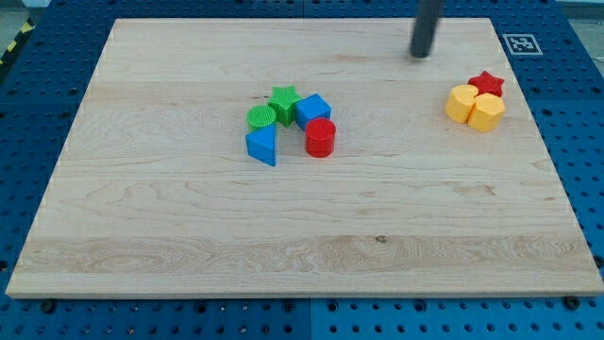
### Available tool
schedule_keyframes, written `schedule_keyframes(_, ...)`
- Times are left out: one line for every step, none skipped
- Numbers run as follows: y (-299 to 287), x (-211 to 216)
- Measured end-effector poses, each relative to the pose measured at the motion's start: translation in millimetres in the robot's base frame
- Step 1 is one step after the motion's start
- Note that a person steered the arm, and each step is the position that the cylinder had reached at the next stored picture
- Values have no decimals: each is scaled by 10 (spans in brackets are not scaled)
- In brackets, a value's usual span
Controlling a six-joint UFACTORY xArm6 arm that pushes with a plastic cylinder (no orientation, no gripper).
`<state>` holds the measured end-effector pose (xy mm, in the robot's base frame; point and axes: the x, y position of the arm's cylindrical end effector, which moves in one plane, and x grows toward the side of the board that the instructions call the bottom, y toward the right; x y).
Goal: Point at red star
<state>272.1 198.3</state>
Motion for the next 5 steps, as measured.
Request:
schedule_keyframes(467, 138)
schedule_keyframes(467, 383)
schedule_keyframes(521, 439)
schedule_keyframes(584, 506)
schedule_keyframes(586, 632)
